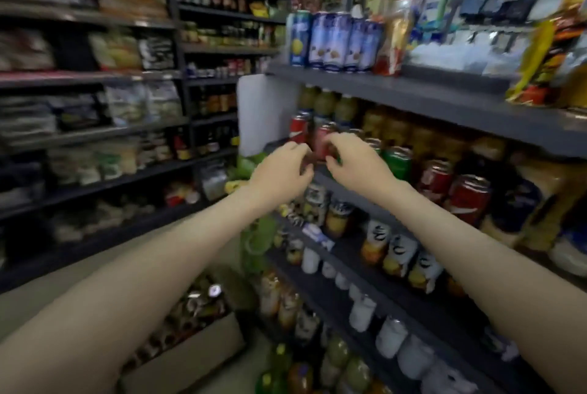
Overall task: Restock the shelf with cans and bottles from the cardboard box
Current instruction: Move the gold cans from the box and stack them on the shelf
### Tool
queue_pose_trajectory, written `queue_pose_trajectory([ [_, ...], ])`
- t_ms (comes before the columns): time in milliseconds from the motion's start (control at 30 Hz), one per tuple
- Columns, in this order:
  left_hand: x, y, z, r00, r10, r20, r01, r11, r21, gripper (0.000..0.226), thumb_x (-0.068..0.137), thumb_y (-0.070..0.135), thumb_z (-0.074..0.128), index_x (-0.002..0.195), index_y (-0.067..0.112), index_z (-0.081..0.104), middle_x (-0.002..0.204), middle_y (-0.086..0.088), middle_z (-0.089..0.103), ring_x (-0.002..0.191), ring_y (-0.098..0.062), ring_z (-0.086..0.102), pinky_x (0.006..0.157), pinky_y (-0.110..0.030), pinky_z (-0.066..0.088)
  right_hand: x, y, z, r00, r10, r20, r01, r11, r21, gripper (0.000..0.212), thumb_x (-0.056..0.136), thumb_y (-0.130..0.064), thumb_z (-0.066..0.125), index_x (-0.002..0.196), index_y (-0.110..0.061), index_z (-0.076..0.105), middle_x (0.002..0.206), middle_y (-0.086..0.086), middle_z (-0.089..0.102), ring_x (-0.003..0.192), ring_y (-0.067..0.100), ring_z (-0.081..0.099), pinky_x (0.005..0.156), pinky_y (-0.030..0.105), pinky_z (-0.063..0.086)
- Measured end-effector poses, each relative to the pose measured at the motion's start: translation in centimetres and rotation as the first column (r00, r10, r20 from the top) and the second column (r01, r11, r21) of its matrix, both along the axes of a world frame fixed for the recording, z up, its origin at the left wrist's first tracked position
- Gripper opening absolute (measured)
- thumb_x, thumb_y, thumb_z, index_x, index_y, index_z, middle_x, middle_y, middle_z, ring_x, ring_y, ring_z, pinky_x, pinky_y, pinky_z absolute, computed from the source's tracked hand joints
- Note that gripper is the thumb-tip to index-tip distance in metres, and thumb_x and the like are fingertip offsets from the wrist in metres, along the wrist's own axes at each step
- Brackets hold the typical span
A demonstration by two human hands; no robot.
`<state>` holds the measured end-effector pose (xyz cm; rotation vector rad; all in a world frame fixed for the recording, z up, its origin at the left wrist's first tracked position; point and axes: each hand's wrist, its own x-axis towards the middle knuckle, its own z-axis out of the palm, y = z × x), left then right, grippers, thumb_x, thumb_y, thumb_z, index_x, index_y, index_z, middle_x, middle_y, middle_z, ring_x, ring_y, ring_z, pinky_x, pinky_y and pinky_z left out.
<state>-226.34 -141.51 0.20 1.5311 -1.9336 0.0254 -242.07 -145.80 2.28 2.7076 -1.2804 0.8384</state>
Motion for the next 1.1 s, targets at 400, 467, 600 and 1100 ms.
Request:
queue_pose_trajectory([
  [400, 30.6, 6.8, -18.1, 0.854, 0.508, 0.114, -0.502, 0.743, 0.442, 0.036, 0.095, 0.025, 0.045, 0.129, 0.013, 0.048, 0.13, -0.008, 0.047, 0.113, -0.03, 0.052, 0.089, -0.037, 0.044, 30.8, -3.2, -18.9, 0.914, 0.346, -0.21, -0.24, 0.881, 0.407, 0.042, 0.092, -0.017, 0.054, 0.133, -0.013, 0.046, 0.13, 0.007, 0.051, 0.122, 0.026, 0.048, 0.096, 0.041, 0.044],
  [467, 35.7, 5.8, -21.3, 0.846, 0.502, 0.181, -0.522, 0.709, 0.474, 0.038, 0.096, 0.025, 0.044, 0.132, 0.011, 0.045, 0.129, -0.01, 0.046, 0.115, -0.031, 0.051, 0.088, -0.038, 0.044, 36.2, -5.1, -22.7, 0.896, 0.375, -0.239, -0.232, 0.853, 0.468, 0.047, 0.092, -0.019, 0.055, 0.137, -0.016, 0.042, 0.135, 0.006, 0.049, 0.125, 0.024, 0.046, 0.099, 0.041, 0.043],
  [600, 46.0, 1.5, -27.1, 0.826, 0.389, 0.407, -0.554, 0.692, 0.464, 0.046, 0.097, 0.026, 0.042, 0.14, 0.011, 0.035, 0.141, -0.014, 0.038, 0.126, -0.031, 0.043, 0.097, -0.041, 0.042, 44.3, -11.2, -31.8, 0.852, 0.378, -0.362, -0.12, 0.815, 0.567, 0.059, 0.094, -0.027, 0.053, 0.147, -0.014, 0.03, 0.143, 0.009, 0.042, 0.132, 0.026, 0.04, 0.104, 0.037, 0.04],
  [1100, 55.0, -12.1, -65.6, 0.886, 0.203, 0.417, -0.463, 0.409, 0.786, 0.06, 0.097, 0.036, 0.041, 0.148, 0.016, 0.018, 0.156, -0.013, 0.015, 0.142, -0.03, 0.02, 0.11, -0.044, 0.025, 50.7, -21.2, -74.1, 0.786, 0.379, -0.487, 0.151, 0.647, 0.748, 0.07, 0.09, -0.029, 0.058, 0.149, -0.018, 0.022, 0.145, 0.008, 0.039, 0.131, 0.026, 0.039, 0.106, 0.042, 0.037],
])
